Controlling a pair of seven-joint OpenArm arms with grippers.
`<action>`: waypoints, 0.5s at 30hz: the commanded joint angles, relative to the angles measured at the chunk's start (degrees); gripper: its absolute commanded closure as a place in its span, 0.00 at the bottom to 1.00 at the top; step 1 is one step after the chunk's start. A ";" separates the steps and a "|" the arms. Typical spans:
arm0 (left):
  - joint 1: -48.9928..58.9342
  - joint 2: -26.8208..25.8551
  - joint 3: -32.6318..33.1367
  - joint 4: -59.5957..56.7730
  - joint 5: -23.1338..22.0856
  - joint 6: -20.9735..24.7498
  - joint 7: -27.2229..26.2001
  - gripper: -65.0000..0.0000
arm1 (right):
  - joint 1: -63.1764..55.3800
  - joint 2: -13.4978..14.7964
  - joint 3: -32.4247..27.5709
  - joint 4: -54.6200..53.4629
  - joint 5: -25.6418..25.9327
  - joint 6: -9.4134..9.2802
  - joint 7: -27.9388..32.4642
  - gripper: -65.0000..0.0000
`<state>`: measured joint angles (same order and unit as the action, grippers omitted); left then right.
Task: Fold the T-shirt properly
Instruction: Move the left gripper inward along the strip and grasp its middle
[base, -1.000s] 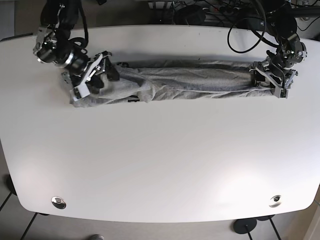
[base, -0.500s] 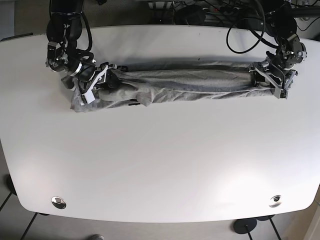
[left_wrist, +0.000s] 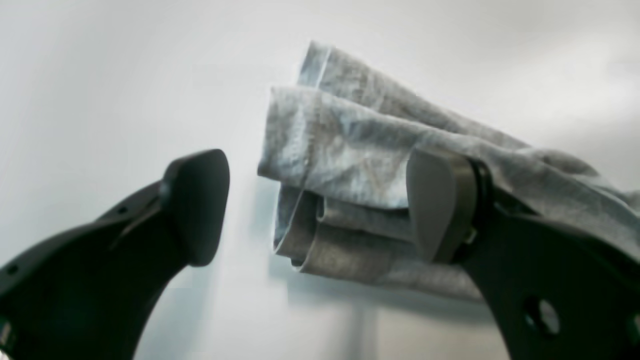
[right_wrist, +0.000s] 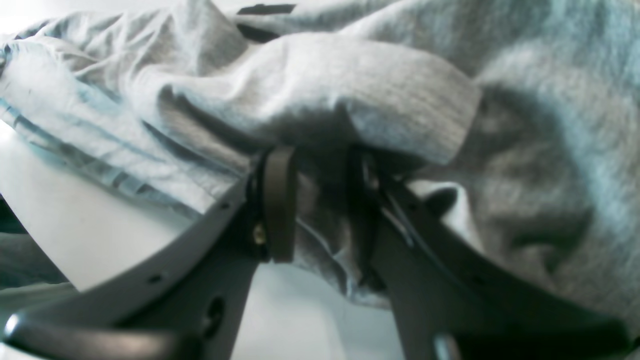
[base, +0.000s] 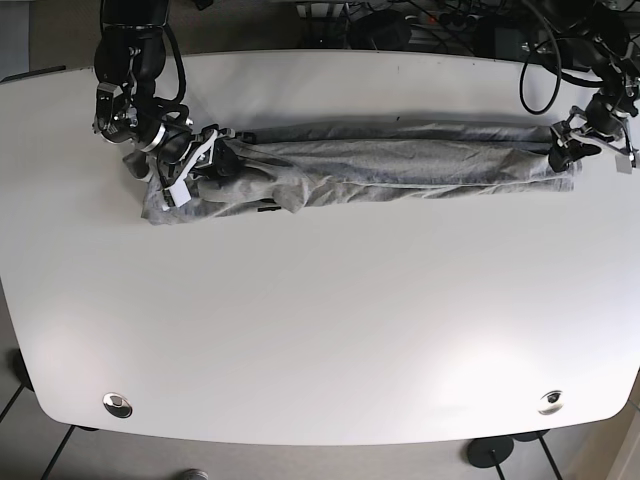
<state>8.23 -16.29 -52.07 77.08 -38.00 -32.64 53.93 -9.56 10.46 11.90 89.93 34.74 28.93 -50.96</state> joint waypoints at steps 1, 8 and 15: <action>-0.36 -1.33 -0.10 -0.99 -0.99 -0.37 -1.05 0.20 | 0.11 0.40 0.01 0.31 -1.29 -0.40 -0.95 0.74; 0.17 -1.16 10.62 -0.02 -0.81 -0.37 -0.96 0.43 | 0.11 0.31 0.27 0.22 -1.20 -0.40 -0.95 0.75; 1.92 0.51 10.54 10.00 -1.17 -0.37 -0.96 0.91 | 0.11 0.31 0.45 0.05 -1.20 -0.40 -0.86 0.75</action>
<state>10.20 -14.87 -41.19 86.17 -37.85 -32.80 54.30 -9.56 10.31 12.05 89.82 34.76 28.93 -50.96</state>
